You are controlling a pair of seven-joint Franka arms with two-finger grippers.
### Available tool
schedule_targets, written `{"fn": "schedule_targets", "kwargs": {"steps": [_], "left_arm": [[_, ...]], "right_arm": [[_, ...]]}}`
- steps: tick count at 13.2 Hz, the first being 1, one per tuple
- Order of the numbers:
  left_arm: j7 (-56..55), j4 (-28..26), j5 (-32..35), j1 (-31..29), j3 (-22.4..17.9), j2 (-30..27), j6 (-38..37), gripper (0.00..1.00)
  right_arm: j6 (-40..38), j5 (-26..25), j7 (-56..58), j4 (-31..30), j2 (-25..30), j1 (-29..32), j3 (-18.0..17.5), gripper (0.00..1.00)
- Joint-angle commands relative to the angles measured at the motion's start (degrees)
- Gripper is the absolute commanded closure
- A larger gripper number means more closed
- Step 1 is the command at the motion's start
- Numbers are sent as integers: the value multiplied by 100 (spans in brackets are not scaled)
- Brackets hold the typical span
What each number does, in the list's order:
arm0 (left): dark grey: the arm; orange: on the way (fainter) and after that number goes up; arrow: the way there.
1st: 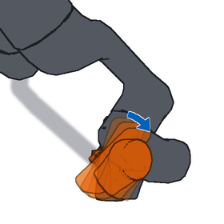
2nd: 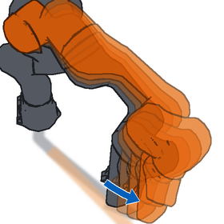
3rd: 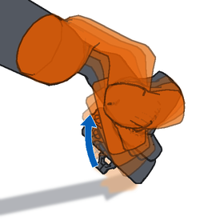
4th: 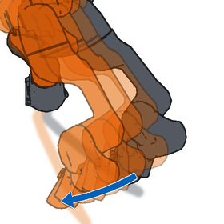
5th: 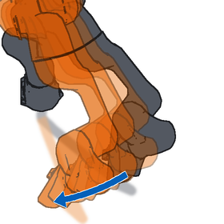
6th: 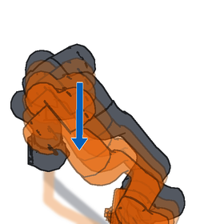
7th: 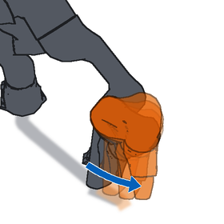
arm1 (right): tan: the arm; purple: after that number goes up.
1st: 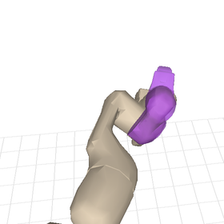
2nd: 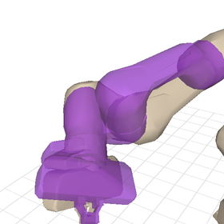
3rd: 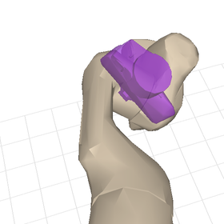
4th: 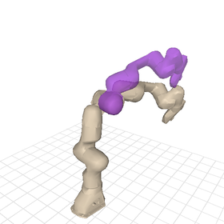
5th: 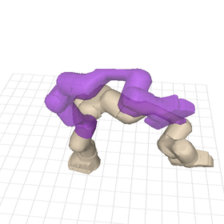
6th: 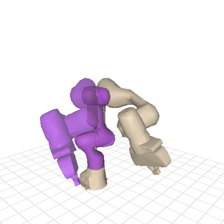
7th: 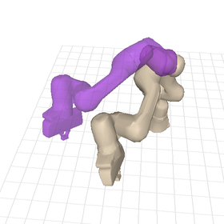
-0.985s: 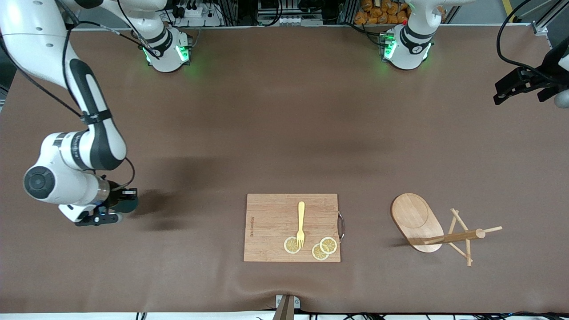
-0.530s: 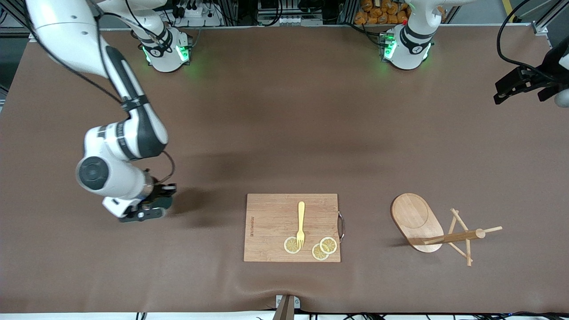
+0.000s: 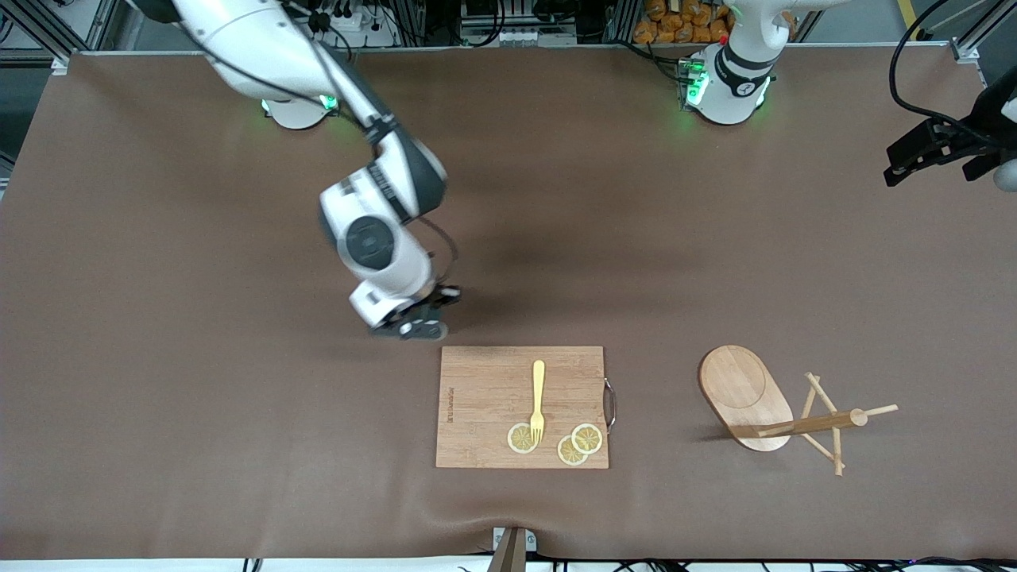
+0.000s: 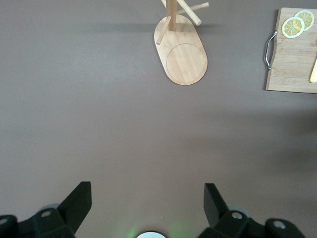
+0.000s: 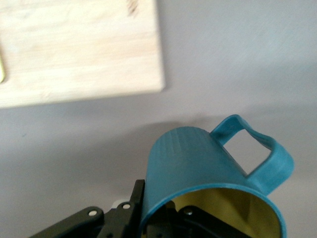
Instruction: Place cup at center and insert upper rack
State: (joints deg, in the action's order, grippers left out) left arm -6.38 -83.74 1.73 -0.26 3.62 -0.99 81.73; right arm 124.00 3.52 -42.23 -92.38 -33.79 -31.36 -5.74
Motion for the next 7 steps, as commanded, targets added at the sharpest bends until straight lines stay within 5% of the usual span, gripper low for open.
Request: {"fn": "schedule_targets", "kwargs": {"steps": [1,4,7], "left_arm": [[14,7,-76,-88,16,-94,-8,0],[6,-2,-85,-88,-19,2,70,0],[23,-19,-102,-97,-19,11,282,0]], "right_arm": [[-25,-9,-1379,544,-355,-606,90,100],[45,35,-2392,879,-698,-967,81,100],[1114,26,-3446,950,-1014,-1372,90,100]]}}
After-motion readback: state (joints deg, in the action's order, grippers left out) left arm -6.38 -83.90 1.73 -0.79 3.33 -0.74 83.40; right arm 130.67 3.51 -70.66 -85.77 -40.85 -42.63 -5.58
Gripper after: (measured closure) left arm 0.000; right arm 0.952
